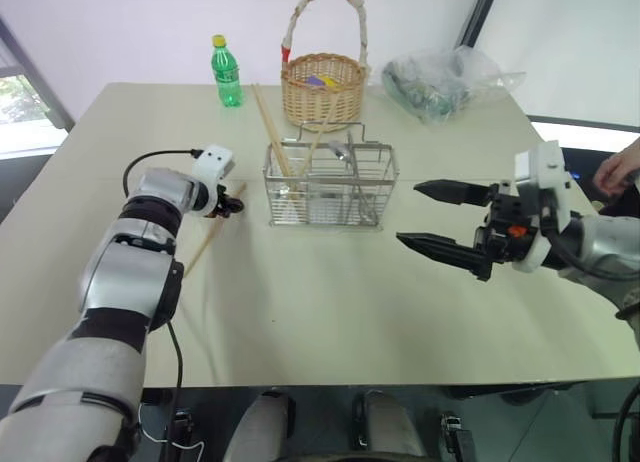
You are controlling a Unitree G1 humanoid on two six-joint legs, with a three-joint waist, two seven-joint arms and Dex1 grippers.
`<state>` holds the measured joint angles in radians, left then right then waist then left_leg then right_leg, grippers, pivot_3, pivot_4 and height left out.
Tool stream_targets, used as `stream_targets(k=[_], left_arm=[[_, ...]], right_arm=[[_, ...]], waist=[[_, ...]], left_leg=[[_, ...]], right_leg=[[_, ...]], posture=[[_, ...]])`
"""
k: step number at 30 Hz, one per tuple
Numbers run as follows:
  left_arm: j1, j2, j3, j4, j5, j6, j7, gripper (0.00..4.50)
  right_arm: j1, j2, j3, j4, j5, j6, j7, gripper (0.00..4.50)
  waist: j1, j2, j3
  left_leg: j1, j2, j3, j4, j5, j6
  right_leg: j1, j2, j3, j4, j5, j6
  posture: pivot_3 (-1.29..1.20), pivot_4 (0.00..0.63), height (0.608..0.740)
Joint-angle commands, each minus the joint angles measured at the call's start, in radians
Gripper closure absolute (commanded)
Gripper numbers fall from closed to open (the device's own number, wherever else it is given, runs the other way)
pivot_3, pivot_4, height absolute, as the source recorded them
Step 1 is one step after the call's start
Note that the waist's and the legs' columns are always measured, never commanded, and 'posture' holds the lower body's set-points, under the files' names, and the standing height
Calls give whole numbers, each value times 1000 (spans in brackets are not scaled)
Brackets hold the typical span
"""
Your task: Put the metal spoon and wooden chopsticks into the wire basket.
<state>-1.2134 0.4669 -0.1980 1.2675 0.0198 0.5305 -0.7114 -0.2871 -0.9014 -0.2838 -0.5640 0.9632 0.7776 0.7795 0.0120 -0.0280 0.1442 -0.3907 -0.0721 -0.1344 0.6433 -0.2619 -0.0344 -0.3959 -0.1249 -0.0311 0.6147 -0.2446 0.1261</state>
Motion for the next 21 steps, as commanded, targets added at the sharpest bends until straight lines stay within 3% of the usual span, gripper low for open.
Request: stream_targets(k=[1,13,18,21], left_arm=[[-14,-1,17,16,32,-4,9,4442],[-44,30,146,-24,-4,-34,107,4442],[-88,68,364,-107,-148,-156,246,4442],[-94,69,492,-248,-262,-219,240,4442]], right_arm=[[-11,-10,-31,-28,13,-10,-5,135],[-27,-5,-14,-10,1,-20,5,135],[-11,-3,-15,-15,-9,-26,19,135],[-3,-4,-17,-14,-14,-31,27,135]], waist=[[0,0,0],[-1,0,0],[0,-3,2],[1,-3,2]], left_leg=[[0,0,0,0,0,0],[0,0,0,0,0,0],[-1,0,-1,0,0,0],[-1,0,-1,0,0,0]], right_leg=[[0,0,0,0,0,0],[0,0,0,0,0,0],[-1,0,0,0,0,0],[-1,0,0,0,0,0]], posture=[[0,150,674],[0,150,674],[0,150,674],[0,150,674]])
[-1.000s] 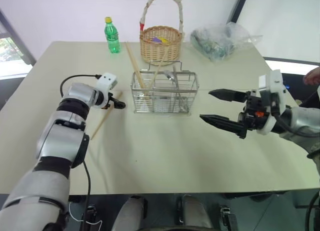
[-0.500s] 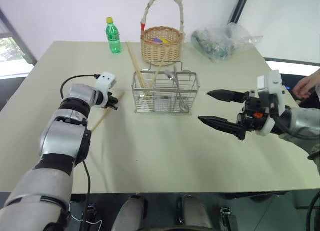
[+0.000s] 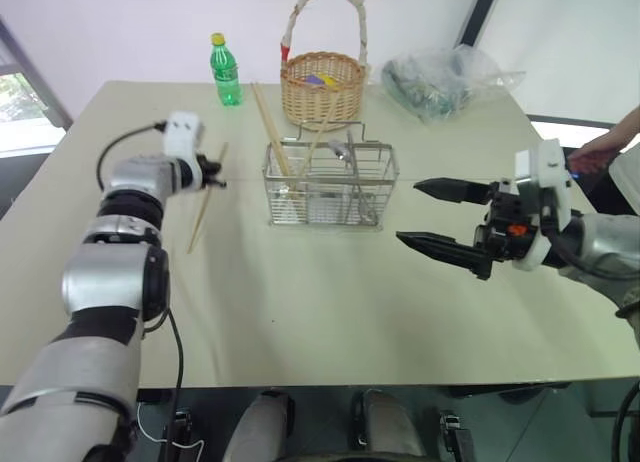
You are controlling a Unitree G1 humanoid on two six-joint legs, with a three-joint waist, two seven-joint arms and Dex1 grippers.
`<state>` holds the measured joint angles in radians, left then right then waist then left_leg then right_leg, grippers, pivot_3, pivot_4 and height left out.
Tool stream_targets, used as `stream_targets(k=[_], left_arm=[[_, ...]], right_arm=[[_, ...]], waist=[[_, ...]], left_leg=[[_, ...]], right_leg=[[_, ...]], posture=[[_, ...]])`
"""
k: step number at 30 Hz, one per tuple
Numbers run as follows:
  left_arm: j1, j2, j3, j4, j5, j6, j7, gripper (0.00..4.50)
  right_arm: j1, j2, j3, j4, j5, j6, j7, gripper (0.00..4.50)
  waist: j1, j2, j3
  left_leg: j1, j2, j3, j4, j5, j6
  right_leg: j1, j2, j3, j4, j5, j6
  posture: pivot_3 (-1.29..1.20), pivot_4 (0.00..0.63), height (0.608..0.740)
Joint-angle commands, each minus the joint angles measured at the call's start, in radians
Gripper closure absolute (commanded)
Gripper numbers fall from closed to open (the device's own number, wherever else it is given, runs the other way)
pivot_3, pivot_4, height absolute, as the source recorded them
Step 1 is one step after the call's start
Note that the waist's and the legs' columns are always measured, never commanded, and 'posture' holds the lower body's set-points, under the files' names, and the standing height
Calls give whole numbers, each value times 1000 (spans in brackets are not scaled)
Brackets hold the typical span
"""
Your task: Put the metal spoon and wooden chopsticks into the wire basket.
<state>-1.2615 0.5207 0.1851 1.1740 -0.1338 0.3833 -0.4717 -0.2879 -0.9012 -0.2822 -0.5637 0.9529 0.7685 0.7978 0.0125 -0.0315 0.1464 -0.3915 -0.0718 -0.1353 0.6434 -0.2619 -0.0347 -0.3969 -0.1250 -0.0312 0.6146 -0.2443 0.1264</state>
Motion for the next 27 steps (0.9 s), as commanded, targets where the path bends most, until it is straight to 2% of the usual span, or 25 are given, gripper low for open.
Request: stream_targets(k=[1,5,10,14,18,27], left_arm=[[-43,6,156,-225,-159,-72,5,4442],[-16,-64,278,-530,-341,19,56,4442],[17,-151,248,-790,-431,135,111,4442],[34,-202,211,-908,-458,160,133,4442],[118,-240,107,-969,-403,125,104,4442],[284,-340,-48,-966,-249,-117,86,4442]], right_arm=[[-2,-3,-19,-11,-5,-24,9,135],[-9,7,-9,-3,-14,-30,5,135],[-11,18,1,1,-25,-36,8,135],[-16,28,2,1,-27,-37,4,135],[-12,36,-7,-8,-20,-37,-9,135],[-36,45,-12,1,-1,-24,-35,135]], waist=[[1,0,0],[0,0,0],[0,0,0],[0,0,0],[0,3,-2],[2,4,-2]], left_leg=[[0,0,0,0,0,0],[0,-1,1,0,0,0],[1,-1,0,2,0,0],[1,-1,0,2,0,0],[2,-1,1,2,0,0],[1,-1,1,3,0,0]], right_leg=[[0,-1,0,0,0,0],[1,-2,0,-1,0,0],[2,-2,0,0,0,1],[3,-1,0,0,1,1],[3,-1,0,0,1,1],[3,0,1,-1,1,0]], posture=[[0,150,674],[0,150,674],[0,150,674],[0,150,674],[0,150,674],[0,150,674]])
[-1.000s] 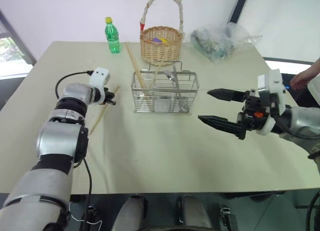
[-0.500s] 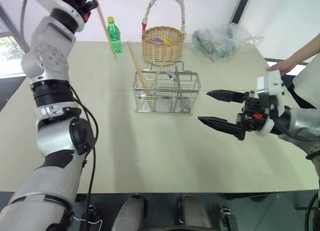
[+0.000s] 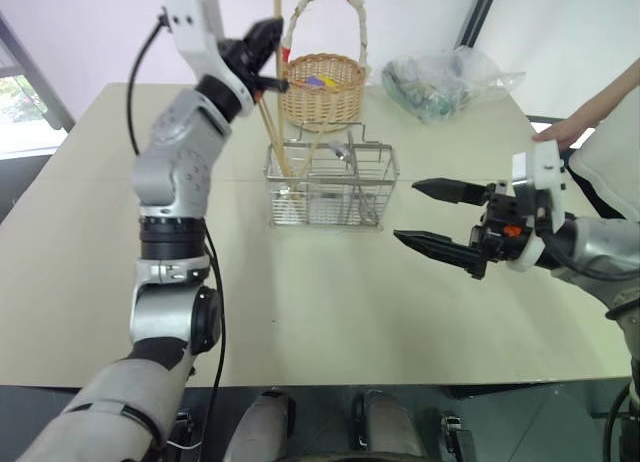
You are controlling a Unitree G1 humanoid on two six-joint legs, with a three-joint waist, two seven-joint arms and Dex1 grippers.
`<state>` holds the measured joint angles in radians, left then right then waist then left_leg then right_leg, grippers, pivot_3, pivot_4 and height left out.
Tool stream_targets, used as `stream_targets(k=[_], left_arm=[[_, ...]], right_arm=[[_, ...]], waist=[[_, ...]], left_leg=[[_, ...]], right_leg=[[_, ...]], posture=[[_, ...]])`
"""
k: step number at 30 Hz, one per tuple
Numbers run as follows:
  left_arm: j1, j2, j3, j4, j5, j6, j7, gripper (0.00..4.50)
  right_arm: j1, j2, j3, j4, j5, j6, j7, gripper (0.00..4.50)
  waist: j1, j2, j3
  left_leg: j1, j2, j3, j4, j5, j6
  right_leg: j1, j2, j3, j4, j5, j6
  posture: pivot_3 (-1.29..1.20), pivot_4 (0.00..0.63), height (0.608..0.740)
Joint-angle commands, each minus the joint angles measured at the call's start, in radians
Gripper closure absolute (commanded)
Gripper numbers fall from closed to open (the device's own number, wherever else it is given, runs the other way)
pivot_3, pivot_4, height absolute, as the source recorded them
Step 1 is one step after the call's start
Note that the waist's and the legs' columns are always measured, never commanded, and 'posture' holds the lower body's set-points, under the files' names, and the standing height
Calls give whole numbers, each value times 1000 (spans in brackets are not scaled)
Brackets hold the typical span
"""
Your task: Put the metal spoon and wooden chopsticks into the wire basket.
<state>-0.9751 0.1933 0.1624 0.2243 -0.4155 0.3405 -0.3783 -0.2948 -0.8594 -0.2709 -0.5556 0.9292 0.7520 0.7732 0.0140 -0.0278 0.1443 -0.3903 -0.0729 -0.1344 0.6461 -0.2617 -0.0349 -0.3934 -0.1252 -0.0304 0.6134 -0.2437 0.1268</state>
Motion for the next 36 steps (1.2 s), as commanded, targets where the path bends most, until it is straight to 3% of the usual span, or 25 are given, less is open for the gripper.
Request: stream_targets(k=[1,2,5,12,15,18,24,29,36], left_arm=[[5,-21,-29,-14,41,-89,-2,4442],[13,-32,-32,-16,45,-100,2,4442],[31,-57,-30,-17,42,-115,15,3396],[54,-59,-3,-75,2,-62,45,46],[57,-37,10,-107,-20,-18,52,46],[64,54,39,-175,-85,105,5,46],[149,395,42,-276,-159,281,-268,46],[404,709,42,-379,-146,247,-588,46],[604,925,168,-427,-159,249,-751,46]], right_arm=[[-32,3,-24,-6,27,-5,-12,135],[-33,2,-26,-6,29,-3,-12,135],[-36,-4,-27,-1,31,0,-11,135],[-20,-13,-17,3,1,-15,7,135],[-17,-7,-12,3,-7,-18,9,135],[0,1,-2,-6,-24,-28,12,135],[26,15,30,1,-86,-68,25,135],[12,28,49,36,-146,-123,42,135],[-33,21,34,127,-169,-153,79,135]], waist=[[0,0,0],[0,0,0],[0,0,0],[-1,0,0],[-1,0,0],[-2,0,0],[-13,3,1],[-21,4,1],[0,5,3]], left_leg=[[0,0,0,0,0,0],[0,0,0,0,0,0],[0,0,0,0,0,0],[0,0,0,0,0,0],[0,0,0,0,0,0],[0,0,0,0,0,0],[0,1,0,-1,0,0],[1,2,0,-3,0,0],[0,2,-1,-3,-1,0]], right_leg=[[0,0,0,0,0,0],[0,0,0,0,0,0],[0,0,0,0,0,0],[0,0,0,0,0,0],[0,0,0,0,0,0],[0,1,0,0,0,0],[-2,3,1,1,0,0],[-2,3,2,0,-1,-1],[-5,0,1,-2,-3,-5]], posture=[[0,150,674],[0,150,674],[0,150,674],[0,150,674],[0,150,674],[0,150,674],[0,150,674],[0,150,674],[0,150,674]])
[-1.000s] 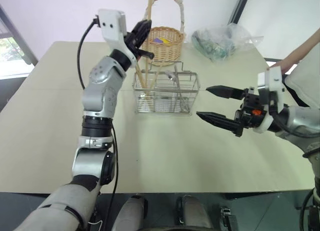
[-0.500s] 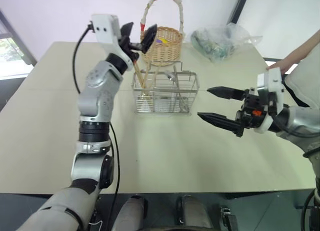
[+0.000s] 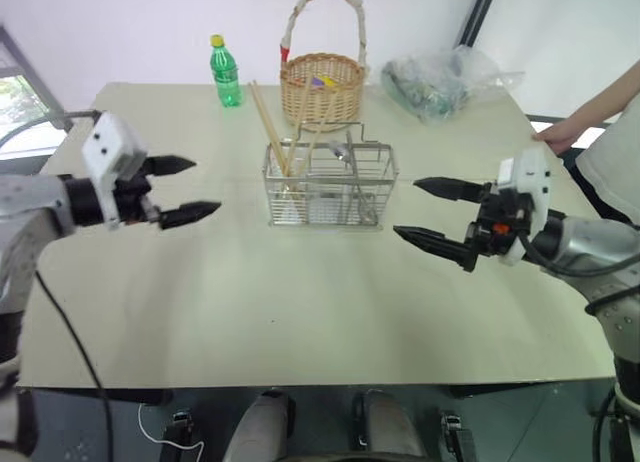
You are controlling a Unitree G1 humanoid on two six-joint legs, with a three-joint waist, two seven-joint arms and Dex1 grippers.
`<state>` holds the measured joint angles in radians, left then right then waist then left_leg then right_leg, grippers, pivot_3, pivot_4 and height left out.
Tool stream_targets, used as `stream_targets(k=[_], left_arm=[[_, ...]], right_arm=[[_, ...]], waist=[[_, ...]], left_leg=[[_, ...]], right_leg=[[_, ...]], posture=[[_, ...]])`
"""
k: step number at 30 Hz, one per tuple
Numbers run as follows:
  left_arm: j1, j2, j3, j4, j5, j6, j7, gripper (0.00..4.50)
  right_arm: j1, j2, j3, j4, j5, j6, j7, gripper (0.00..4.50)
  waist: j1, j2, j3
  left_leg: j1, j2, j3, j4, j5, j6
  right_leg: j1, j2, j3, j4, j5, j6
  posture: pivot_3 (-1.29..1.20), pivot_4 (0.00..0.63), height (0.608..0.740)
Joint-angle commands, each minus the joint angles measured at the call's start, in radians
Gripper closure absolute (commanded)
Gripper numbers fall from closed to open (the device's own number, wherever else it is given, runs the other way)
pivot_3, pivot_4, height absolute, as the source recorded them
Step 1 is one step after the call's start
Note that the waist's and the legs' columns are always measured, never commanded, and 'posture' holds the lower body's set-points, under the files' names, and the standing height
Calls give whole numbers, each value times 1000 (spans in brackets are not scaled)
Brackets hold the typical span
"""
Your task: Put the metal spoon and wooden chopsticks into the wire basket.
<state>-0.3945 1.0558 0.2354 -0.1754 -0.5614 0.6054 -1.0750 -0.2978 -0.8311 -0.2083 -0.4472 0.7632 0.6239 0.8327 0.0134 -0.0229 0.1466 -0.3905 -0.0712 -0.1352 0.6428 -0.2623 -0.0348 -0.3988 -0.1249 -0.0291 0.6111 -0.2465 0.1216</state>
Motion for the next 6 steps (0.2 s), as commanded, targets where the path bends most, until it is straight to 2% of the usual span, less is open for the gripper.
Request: stream_targets(k=[1,6], left_arm=[[28,71,110,-20,-13,-14,-52,46],[35,65,132,-40,-13,-24,-31,46]], right_arm=[[-36,-8,-27,28,-5,-27,26,135],[-64,5,7,64,-32,-47,55,135]], waist=[[0,1,1],[-1,2,1]], left_leg=[[0,0,0,0,0,0],[0,0,0,-1,0,0]], right_leg=[[0,0,0,0,0,0],[0,0,0,0,0,0]], posture=[[0,150,674],[0,150,674]])
